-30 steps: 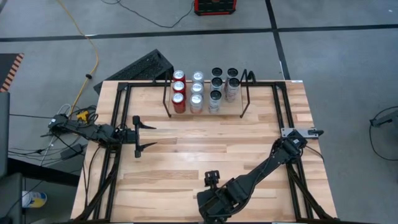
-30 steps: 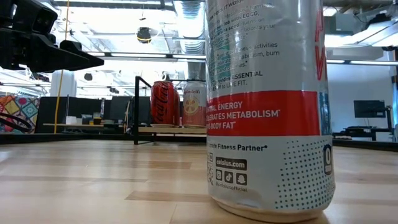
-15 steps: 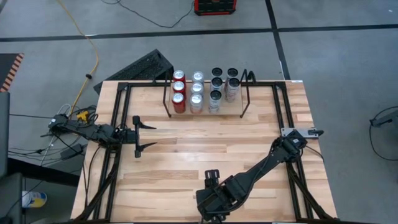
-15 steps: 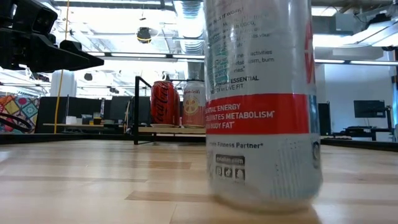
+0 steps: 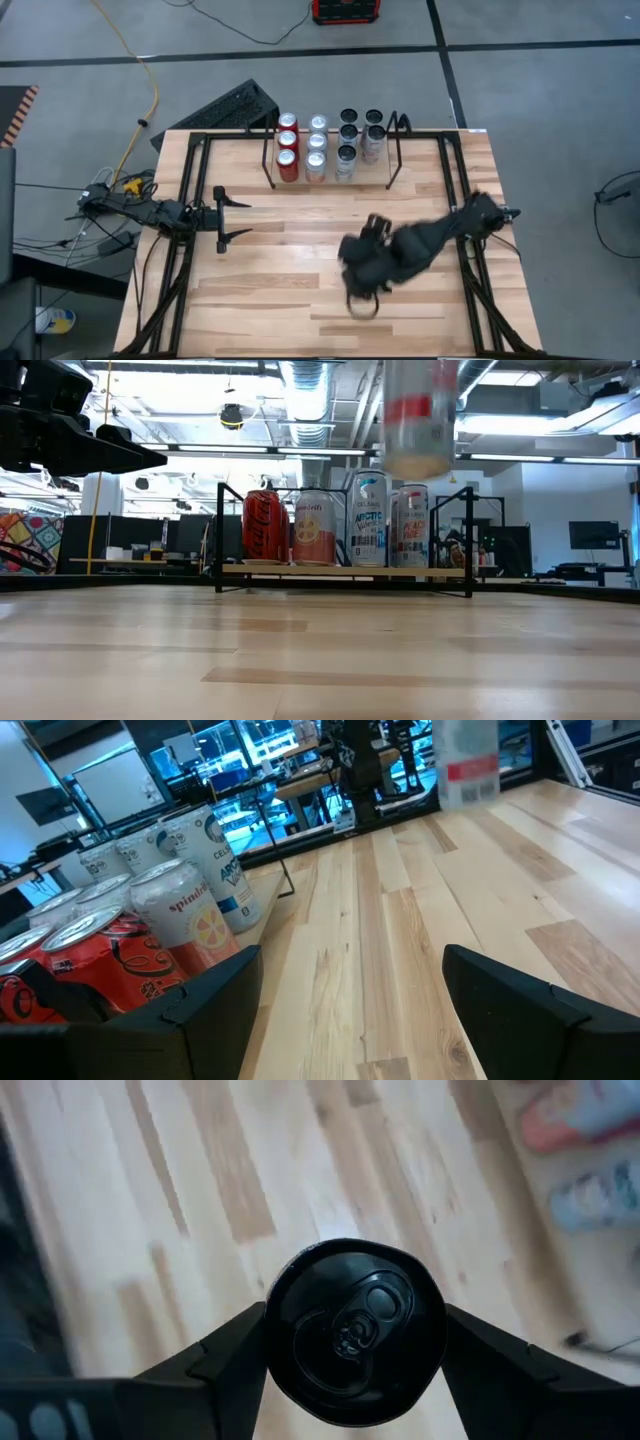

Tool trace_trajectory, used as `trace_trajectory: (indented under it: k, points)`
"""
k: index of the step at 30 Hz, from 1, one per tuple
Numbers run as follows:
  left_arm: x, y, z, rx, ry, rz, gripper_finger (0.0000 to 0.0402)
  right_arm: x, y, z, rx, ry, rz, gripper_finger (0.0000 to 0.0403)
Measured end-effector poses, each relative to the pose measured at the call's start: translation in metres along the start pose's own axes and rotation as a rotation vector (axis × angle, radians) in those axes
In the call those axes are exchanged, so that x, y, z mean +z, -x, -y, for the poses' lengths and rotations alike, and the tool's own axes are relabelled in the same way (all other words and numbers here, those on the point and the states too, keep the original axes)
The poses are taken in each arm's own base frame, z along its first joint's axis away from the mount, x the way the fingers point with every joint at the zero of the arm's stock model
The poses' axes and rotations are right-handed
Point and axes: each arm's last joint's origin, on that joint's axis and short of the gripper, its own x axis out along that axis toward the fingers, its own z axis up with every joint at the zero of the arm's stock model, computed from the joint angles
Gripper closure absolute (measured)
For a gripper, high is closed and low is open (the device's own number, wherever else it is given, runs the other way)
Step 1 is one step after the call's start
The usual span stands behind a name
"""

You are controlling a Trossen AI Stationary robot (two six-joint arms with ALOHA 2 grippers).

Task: Place canned beverage on shelf
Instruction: Put the right white pink soda can on the shelf and align with other white pink soda cans

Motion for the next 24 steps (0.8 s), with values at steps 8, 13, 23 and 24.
trace_trajectory:
  k: [8,13,23,24]
  points:
    - [0.000,0.000,0.000,0.000,0.000,-0.001,0.0104,-0.006,-0.033,0.066,-0.196,-0.332,-0.084,0.0128]
    - [0.000,0.000,0.000,0.000,0.000,-0.001,0.0104,-0.022,-0.055,0.108,-0.246,-0.429,-0.216,0.0128]
    - [0.000,0.000,0.000,0.000,0.000,-0.001,0.0104,-0.036,-0.083,0.149,-0.233,-0.555,-0.165,0.0121]
    - [0.000,0.000,0.000,0.001,0.000,-0.001,0.0104,-0.036,-0.084,0.153,-0.233,-0.571,-0.159,0.0119]
